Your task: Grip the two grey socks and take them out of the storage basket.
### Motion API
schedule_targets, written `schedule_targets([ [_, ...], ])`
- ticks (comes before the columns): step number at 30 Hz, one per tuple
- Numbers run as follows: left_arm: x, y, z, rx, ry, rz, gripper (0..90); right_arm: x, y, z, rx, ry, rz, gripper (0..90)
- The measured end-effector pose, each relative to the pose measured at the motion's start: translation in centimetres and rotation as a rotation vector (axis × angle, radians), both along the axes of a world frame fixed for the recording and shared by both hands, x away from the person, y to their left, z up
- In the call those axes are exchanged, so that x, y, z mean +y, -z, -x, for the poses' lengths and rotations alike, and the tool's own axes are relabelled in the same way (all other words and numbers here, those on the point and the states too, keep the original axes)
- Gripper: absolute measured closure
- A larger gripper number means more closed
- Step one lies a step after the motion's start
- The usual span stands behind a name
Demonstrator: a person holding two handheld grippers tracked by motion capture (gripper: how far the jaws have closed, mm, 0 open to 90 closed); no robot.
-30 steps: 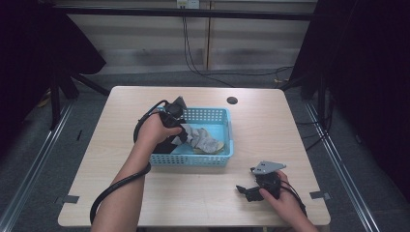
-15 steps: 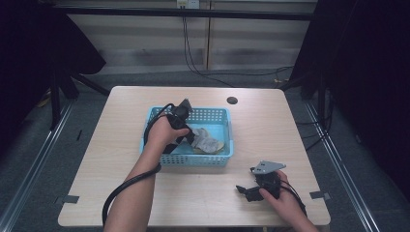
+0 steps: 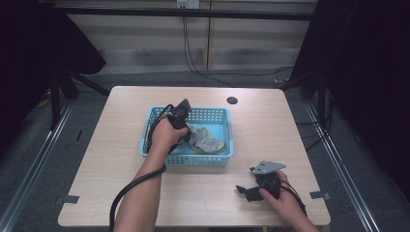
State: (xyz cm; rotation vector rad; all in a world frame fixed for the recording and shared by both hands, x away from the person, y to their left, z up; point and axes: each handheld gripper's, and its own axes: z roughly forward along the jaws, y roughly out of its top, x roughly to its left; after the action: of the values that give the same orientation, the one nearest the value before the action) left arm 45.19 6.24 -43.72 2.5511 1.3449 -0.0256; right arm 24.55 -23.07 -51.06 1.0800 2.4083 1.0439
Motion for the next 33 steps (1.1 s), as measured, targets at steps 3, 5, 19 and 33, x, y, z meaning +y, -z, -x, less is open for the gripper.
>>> schedule_targets([
  [3, 0.5, -0.5, -0.1, 0.013, -0.024, 0.000, 78.2, 0.0, 0.0, 0.0, 0.000, 0.000, 0.000, 12.1],
  [5, 0.6, -0.8, 0.0, 0.008, -0.028, 0.001, 82.8, 0.0, 0.0, 0.0, -0.001, -0.001, 0.000, 12.1],
  [19, 1.5, -4.3, 0.2, 0.039, 0.018, -0.038, 85.1, 0.0, 0.0, 0.0, -0.001, -0.001, 0.000, 12.0],
  [33, 2.8, -8.0, 0.5, 0.042, 0.032, -0.059, 85.6, 0.0, 0.0, 0.0, 0.009, -0.001, -0.002, 12.1],
])
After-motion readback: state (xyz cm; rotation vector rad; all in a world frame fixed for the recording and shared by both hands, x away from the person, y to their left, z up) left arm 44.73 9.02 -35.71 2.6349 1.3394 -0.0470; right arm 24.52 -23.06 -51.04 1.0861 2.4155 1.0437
